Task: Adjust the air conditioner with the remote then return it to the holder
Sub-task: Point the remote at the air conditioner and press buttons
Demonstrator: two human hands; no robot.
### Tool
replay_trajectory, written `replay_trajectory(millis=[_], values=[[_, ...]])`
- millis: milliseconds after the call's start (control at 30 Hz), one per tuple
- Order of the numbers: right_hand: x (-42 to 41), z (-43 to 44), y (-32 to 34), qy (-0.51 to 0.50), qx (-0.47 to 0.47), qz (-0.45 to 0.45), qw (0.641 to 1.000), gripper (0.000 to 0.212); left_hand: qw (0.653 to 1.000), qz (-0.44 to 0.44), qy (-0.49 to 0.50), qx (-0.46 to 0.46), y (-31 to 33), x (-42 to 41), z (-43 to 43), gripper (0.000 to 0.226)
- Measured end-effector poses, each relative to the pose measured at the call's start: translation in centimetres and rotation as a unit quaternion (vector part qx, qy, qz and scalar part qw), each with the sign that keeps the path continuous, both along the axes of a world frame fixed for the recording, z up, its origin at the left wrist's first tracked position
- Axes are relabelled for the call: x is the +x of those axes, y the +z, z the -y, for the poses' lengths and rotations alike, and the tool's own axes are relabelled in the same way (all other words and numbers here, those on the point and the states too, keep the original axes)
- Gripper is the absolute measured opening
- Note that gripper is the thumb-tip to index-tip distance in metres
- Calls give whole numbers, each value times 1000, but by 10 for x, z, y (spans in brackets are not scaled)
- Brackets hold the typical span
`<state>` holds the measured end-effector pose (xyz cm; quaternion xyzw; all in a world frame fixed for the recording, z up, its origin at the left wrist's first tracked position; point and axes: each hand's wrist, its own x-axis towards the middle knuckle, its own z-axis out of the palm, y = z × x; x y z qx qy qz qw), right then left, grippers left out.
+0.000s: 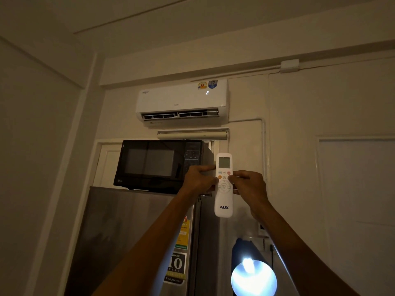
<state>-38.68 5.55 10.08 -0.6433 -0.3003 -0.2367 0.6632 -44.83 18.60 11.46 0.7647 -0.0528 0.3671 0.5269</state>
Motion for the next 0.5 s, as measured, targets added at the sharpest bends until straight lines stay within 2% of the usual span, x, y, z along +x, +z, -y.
replay_trajectory(millis=[367,500], values=[[20,14,-8,3,-1,6,1000,26,1000,-8,2,-3,-5,20,15,48],[35,25,-9,-1,0,1,1000,28,1000,-10,-2,-29,-6,32,28,48]])
